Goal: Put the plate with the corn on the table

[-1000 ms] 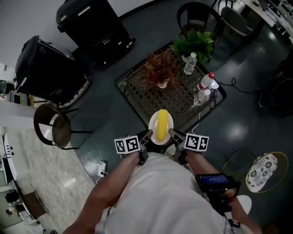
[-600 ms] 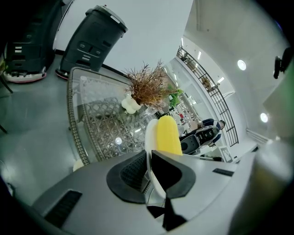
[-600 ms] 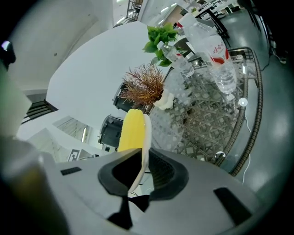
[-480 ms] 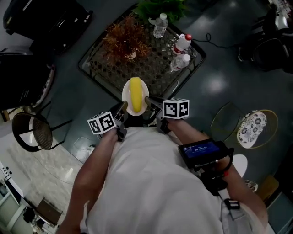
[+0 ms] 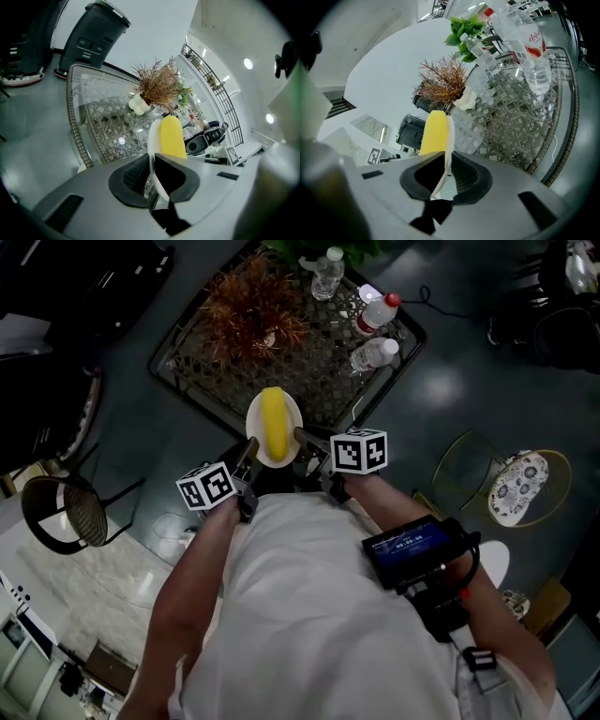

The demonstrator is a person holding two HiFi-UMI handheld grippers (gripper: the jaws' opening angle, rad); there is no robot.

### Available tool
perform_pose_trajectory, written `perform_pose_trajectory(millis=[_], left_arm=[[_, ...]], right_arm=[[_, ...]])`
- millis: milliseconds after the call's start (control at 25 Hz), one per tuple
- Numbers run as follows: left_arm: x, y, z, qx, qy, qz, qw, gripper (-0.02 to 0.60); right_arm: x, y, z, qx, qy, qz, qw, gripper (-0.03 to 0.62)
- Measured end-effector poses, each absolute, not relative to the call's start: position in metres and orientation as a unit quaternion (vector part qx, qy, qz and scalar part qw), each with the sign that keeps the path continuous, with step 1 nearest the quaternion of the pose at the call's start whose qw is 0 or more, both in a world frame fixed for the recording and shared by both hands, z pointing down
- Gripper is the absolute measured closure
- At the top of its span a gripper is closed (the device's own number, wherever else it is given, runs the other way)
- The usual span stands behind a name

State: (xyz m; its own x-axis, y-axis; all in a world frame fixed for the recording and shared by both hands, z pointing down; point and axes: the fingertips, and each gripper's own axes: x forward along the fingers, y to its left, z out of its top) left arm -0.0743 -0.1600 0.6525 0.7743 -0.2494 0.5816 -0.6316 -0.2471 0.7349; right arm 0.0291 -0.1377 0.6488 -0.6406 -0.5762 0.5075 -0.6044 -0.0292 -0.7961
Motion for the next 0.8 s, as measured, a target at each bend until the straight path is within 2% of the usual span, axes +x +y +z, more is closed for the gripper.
perform_pose_trajectory(millis=[800], left_arm=[[-0.089,-0.164,0.725,0.742,-0.287,0.212,0.568,0.548]], right_arm=[[0.014,-0.141,0.724,0.425,-0.671,0.604,0.069,0.539]])
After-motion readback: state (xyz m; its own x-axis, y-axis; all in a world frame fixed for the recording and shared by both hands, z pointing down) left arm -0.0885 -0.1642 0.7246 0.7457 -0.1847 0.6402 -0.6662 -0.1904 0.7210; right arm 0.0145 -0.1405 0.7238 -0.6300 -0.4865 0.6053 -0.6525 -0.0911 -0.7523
